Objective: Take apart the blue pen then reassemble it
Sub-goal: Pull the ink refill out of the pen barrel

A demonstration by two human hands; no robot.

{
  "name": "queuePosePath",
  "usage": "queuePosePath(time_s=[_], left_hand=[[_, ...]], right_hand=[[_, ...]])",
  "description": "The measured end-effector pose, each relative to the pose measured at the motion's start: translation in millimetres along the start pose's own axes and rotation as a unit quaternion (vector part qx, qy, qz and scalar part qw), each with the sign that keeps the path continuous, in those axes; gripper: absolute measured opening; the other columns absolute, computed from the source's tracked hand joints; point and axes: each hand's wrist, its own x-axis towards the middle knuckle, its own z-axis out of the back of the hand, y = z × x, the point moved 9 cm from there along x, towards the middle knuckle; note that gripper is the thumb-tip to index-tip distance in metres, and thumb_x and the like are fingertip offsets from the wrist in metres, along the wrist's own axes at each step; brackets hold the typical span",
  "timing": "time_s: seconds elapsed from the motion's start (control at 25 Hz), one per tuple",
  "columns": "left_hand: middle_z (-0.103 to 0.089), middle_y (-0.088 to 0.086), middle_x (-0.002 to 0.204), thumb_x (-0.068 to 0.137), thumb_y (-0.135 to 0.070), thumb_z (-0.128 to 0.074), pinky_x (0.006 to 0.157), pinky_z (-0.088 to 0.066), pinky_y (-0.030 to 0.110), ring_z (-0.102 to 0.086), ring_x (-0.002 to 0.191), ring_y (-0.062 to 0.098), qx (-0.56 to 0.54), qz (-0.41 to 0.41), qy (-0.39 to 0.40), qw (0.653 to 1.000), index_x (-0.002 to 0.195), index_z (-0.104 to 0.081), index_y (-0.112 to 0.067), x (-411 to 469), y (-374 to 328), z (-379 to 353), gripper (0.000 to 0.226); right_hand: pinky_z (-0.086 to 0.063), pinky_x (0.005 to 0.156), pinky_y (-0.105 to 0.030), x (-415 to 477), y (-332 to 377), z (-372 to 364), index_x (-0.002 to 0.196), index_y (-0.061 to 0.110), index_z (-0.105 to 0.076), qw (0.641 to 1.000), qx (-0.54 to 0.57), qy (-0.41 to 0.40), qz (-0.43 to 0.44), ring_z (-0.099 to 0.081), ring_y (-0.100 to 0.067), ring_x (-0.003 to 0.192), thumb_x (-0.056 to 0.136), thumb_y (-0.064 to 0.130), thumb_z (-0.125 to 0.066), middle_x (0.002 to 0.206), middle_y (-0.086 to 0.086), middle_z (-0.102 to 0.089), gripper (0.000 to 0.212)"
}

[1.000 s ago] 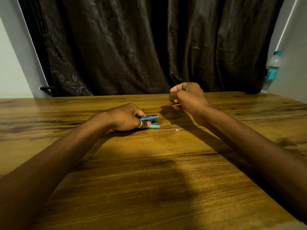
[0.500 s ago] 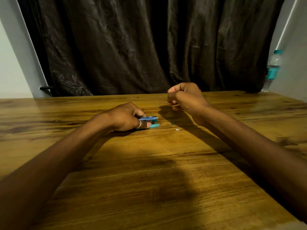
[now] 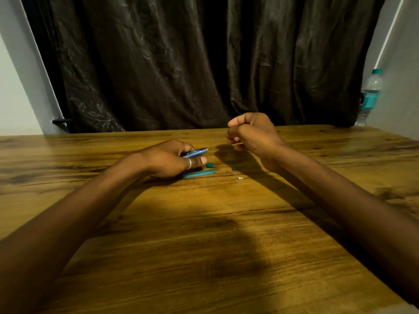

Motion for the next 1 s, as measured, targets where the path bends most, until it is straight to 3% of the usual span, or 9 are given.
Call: queuePosePath(time_s=[0.16, 0.32, 0.48, 0.68, 1.0], left_hand=[[-0.073, -0.004, 0.106, 0.102, -0.039, -0.045, 0.080, -0.044, 0.024, -0.063, 0.097, 0.012, -0.034, 0.003, -0.020, 0.999, 0.127, -0.059, -0.031, -5, -3, 13, 0.030], [-0.072, -0.006, 0.101, 0.104, -0.034, -0.042, 0.057, -0.042, 0.017, -0.052, 0.077, 0.011, -0.072, 0.039, -0.013, 0.997, 0.128, -0.058, -0.029, -7, 2, 15, 0.029], [-0.071, -0.013, 0.111, 0.105, -0.030, -0.043, 0.059, -0.040, 0.020, -0.053, 0.077, 0.006, -0.121, 0.045, -0.023, 0.991, 0.128, -0.058, -0.034, -10, 2, 18, 0.028], [-0.071, -0.005, 0.115, 0.104, -0.025, -0.045, 0.055, -0.036, 0.023, -0.051, 0.067, 0.005, -0.189, 0.024, -0.004, 0.982, 0.126, -0.058, -0.039, -14, -4, 19, 0.030], [-0.067, -0.001, 0.115, 0.104, -0.021, -0.044, 0.060, -0.041, 0.023, -0.053, 0.078, 0.009, -0.232, 0.028, 0.007, 0.972, 0.123, -0.061, -0.037, -14, -4, 18, 0.030]], right_hand=[[-0.056, 0.065, -0.026, 0, 2, 3, 0.091, 0.017, -0.067, 1.000, 0.019, -0.005, 0.003, -0.071, -0.012, 0.075, 0.081, 0.004, -0.067, 0.080, -0.003, -0.071, 0.017], [-0.056, 0.066, -0.026, -1, 1, 5, 0.095, 0.016, -0.067, 1.000, 0.031, -0.005, 0.002, -0.071, -0.013, 0.079, 0.082, 0.004, -0.066, 0.083, -0.003, -0.071, 0.018], [-0.056, 0.068, -0.026, -6, 6, 5, 0.102, 0.012, -0.066, 0.997, 0.074, 0.001, -0.004, -0.068, -0.013, 0.078, 0.086, 0.001, -0.064, 0.084, -0.005, -0.069, 0.019], [-0.056, 0.064, -0.023, -8, 9, 2, 0.095, 0.015, -0.067, 0.993, 0.114, 0.016, -0.014, -0.068, -0.011, 0.075, 0.085, 0.001, -0.065, 0.080, -0.002, -0.070, 0.018], [-0.054, 0.059, -0.021, -5, 8, 1, 0.109, 0.010, -0.066, 0.992, 0.127, 0.020, -0.002, -0.071, -0.011, 0.076, 0.084, 0.002, -0.066, 0.080, -0.001, -0.072, 0.026]])
